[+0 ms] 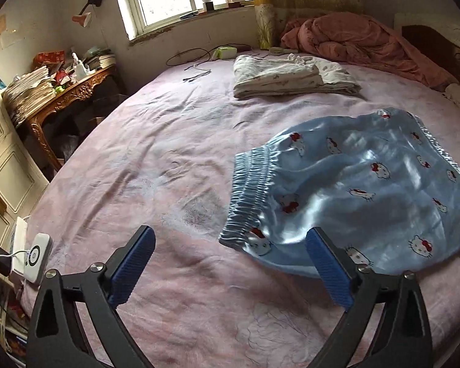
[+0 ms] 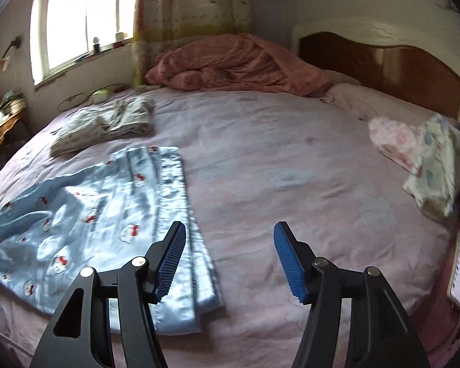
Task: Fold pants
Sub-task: 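Move the left gripper to the elastic waistband and grasp it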
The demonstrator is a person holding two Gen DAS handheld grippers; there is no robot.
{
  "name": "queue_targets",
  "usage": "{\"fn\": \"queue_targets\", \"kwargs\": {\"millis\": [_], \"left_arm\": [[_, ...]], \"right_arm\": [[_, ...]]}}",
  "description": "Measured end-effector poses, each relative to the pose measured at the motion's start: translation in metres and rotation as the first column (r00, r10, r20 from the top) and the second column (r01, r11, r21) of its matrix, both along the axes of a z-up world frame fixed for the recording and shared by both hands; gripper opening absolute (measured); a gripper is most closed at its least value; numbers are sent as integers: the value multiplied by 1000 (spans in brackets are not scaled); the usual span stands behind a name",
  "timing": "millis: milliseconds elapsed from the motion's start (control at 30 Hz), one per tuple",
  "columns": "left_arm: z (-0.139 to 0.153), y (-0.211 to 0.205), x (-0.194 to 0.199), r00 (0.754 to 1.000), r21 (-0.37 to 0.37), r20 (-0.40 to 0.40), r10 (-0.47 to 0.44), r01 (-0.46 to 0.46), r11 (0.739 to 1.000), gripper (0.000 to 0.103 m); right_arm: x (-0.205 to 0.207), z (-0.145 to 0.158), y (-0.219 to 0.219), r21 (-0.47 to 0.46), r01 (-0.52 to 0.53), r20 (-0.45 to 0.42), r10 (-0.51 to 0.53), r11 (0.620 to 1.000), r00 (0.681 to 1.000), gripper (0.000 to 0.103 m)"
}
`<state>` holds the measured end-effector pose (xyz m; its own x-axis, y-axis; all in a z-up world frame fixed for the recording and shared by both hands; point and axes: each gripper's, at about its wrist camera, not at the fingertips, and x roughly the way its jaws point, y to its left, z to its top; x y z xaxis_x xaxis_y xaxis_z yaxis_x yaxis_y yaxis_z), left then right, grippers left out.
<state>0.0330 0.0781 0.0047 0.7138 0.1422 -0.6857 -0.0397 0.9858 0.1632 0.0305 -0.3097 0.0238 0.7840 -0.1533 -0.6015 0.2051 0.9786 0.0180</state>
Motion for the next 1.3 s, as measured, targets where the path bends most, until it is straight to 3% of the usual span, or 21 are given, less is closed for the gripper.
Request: {"fn": "queue_targets", "kwargs": {"millis": [133,300,367,533,633,733,833,967,1200,1300], "left_arm": [[3,2,1,1000,-35,-7,4,-4,999,99],[25,8,23,999,-94,49,-2,6,996,99],[26,7,46,999,-54,26,32,-31,998,99],[8,-9,98,999,135,-16,47,-45,990,99],[-8,-7,115,996,124,-70,57,-48,991,99],[-26,1,129,987,135,-114,110,-94,986,99],[-36,8,136,982,114,-141,126,-110,987,99],[-35,8,132,985,115,-125,116,-102,988,99],[7,11,86,985,38,86,150,-154,987,99],[11,11,79,996,12,46,74,-75,997,99]], "right_arm": [[19,5,14,54,-95,-16,96,994,995,65],[50,12,42,26,-207,-26,208,978,978,65],[74,13,51,34,-259,-64,260,965,963,65],[142,-2,68,73,-277,-241,287,958,927,65],[166,-23,79,121,-335,-307,356,934,883,65],[185,-47,82,127,-320,-374,344,939,861,65],[204,-66,78,101,-280,-423,296,955,856,65],[216,-69,69,114,-272,-407,294,956,865,65],[226,-57,68,58,-256,-320,261,965,911,65],[214,-41,65,18,-281,-284,274,960,919,65]]}}
